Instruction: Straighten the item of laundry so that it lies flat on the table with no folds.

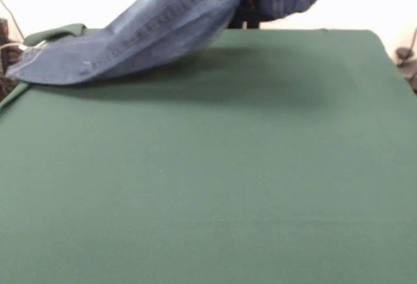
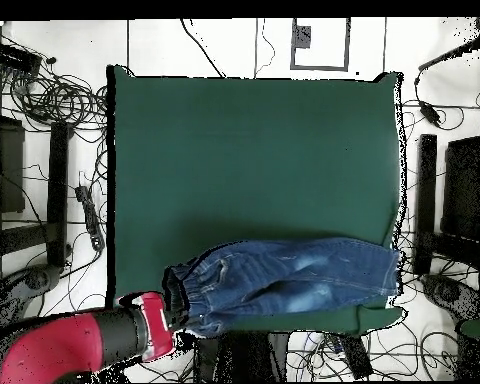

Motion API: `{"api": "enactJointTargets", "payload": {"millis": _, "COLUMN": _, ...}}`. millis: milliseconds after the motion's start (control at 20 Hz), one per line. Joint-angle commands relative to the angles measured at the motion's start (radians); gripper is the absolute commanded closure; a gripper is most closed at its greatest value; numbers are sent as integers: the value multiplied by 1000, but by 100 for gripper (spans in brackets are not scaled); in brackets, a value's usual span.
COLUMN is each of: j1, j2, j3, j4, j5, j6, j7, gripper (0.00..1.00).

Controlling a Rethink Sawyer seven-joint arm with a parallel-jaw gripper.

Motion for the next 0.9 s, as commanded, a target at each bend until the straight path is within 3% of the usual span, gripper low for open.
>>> {"api": "enactJointTargets", "payload": {"millis": 50, "j1": 24, "j2": 46, "j3": 31, "j4": -86, "j5": 80, "j6": 89, "j7": 361, "gripper": 100}}
{"api": "enactJointTargets", "payload": {"millis": 600, "j1": 18, "j2": 73, "j3": 34, "j4": -125, "j5": 97, "j6": 126, "j7": 388, "gripper": 100}}
{"api": "enactJointTargets", "payload": {"millis": 650, "j1": 17, "j2": 76, "j3": 34, "j4": -131, "j5": 100, "j6": 132, "j7": 396, "gripper": 0}}
{"api": "enactJointTargets", "payload": {"millis": 800, "j1": 17, "j2": 84, "j3": 33, "j4": -149, "j5": 109, "j6": 163, "j7": 415, "gripper": 0}}
{"api": "enactJointTargets", "payload": {"millis": 850, "j1": 17, "j2": 90, "j3": 30, "j4": -153, "j5": 116, "j6": 167, "j7": 421, "gripper": 100}}
{"api": "enactJointTargets", "payload": {"millis": 900, "j1": 17, "j2": 90, "j3": 30, "j4": -155, "j5": 120, "j6": 176, "j7": 426, "gripper": 100}}
